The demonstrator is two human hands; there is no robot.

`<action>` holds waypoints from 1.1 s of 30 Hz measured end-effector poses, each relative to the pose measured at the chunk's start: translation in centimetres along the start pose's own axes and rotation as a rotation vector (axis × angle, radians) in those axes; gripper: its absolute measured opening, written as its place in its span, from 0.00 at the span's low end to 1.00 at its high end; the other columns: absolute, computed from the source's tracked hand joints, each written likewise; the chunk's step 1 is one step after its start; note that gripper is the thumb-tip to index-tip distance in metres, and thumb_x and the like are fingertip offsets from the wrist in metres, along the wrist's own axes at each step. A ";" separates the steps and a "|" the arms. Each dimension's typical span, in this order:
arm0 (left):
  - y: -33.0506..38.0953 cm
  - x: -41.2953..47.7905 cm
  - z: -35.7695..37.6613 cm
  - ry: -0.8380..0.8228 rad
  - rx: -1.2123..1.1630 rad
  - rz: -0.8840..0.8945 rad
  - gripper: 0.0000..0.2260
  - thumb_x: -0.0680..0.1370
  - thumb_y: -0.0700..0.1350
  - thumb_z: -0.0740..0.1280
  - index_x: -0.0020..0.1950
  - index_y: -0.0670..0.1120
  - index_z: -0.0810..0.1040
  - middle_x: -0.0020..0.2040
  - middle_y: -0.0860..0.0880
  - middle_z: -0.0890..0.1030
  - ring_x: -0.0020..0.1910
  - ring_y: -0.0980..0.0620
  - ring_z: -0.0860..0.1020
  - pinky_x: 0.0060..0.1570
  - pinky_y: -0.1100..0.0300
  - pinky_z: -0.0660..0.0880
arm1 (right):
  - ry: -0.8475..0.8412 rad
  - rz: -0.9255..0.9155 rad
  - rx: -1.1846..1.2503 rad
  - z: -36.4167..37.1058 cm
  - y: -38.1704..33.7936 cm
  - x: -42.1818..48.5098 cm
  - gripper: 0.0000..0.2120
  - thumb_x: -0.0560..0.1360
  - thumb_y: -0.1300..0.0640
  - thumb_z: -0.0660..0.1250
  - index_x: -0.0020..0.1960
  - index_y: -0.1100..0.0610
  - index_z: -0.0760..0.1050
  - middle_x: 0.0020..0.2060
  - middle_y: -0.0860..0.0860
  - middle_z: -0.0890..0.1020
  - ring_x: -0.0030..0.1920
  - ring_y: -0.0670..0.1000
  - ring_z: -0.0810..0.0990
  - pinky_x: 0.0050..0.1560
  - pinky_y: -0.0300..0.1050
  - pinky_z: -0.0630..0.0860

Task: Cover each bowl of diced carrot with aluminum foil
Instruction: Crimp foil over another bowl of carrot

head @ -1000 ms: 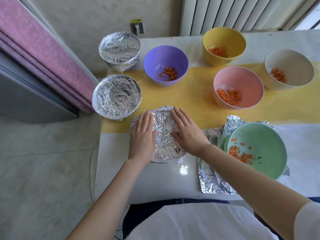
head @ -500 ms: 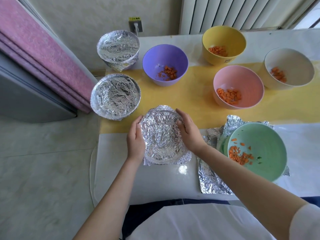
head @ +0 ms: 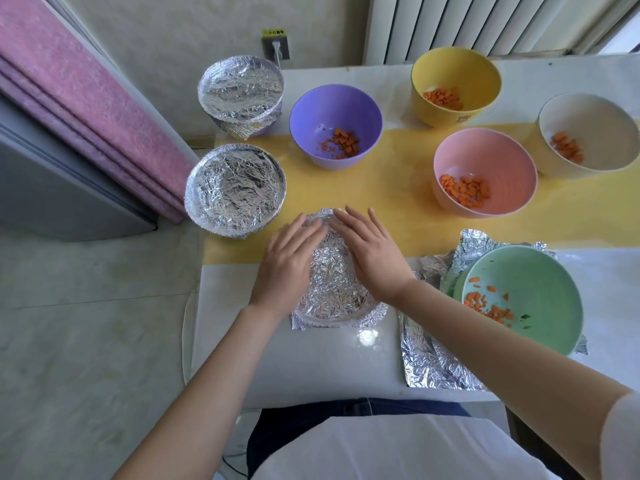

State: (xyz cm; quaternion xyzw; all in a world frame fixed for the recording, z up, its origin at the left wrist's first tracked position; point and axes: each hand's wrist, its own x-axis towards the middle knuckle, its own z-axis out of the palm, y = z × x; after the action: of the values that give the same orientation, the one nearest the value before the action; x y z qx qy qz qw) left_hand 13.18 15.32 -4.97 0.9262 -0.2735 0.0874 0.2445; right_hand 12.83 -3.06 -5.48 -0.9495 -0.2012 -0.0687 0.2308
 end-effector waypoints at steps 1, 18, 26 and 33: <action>-0.1 0.5 0.1 -0.038 0.046 0.043 0.18 0.77 0.36 0.57 0.67 0.40 0.72 0.67 0.45 0.73 0.70 0.45 0.66 0.68 0.51 0.60 | -0.021 -0.024 -0.021 0.0 0.2 0.5 0.22 0.74 0.67 0.60 0.67 0.63 0.69 0.67 0.57 0.73 0.69 0.58 0.68 0.72 0.54 0.55; -0.5 3.5 0.1 -0.004 -0.314 -0.378 0.16 0.78 0.31 0.61 0.61 0.44 0.78 0.56 0.47 0.82 0.52 0.53 0.80 0.52 0.65 0.76 | -0.014 0.356 0.306 -0.1 0.8 2.9 0.11 0.78 0.65 0.60 0.56 0.62 0.79 0.49 0.57 0.83 0.48 0.56 0.82 0.49 0.39 0.71; 0.5 2.1 -0.1 0.012 -0.265 -0.485 0.14 0.80 0.34 0.59 0.61 0.43 0.78 0.52 0.46 0.82 0.47 0.47 0.80 0.46 0.62 0.74 | -0.159 0.316 0.266 -0.8 0.3 3.2 0.14 0.80 0.62 0.57 0.63 0.59 0.75 0.58 0.56 0.80 0.59 0.56 0.77 0.59 0.47 0.72; 2.4 -2.2 -1.5 0.000 -0.192 -0.769 0.02 0.78 0.37 0.57 0.45 0.41 0.65 0.42 0.43 0.71 0.38 0.43 0.69 0.34 0.54 0.59 | -0.016 0.274 0.196 -1.0 -0.4 0.1 0.17 0.79 0.64 0.57 0.68 0.65 0.68 0.67 0.60 0.71 0.72 0.60 0.63 0.72 0.54 0.59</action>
State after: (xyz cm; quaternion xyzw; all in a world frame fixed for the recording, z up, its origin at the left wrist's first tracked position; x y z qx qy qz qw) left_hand 9.93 15.36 -3.32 0.9339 0.0865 -0.0368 0.3450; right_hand 12.71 -3.11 -4.40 -0.9415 -0.0773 -0.0089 0.3280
